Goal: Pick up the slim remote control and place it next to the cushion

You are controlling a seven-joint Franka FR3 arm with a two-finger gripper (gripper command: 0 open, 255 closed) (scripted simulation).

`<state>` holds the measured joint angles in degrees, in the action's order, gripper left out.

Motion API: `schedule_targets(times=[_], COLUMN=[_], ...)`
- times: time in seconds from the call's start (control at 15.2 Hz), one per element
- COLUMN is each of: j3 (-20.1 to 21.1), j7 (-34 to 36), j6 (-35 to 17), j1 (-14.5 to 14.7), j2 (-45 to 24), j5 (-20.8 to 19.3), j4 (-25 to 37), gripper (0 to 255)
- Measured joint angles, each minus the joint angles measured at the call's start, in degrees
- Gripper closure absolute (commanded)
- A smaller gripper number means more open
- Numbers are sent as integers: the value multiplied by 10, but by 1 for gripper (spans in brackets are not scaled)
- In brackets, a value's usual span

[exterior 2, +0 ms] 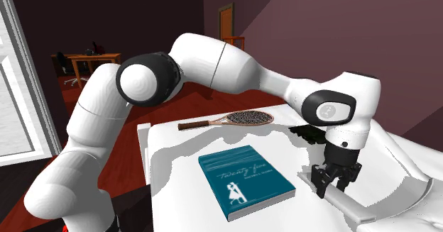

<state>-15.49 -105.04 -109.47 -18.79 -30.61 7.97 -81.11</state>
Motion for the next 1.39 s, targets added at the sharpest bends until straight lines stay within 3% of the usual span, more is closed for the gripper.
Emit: schedule_targets(times=[0.66,1.12,1.19,1.39], j3=[4,4,4,5], j7=[-5,-4,-4,-5], j6=[-63,-69,-69,-69], j1=[-1,-1,-1,-1], j2=[-25,-25,-26,-30], j5=[8,8,9,9], j4=[-35,-39,-38,-38], gripper=[255,255,0,0])
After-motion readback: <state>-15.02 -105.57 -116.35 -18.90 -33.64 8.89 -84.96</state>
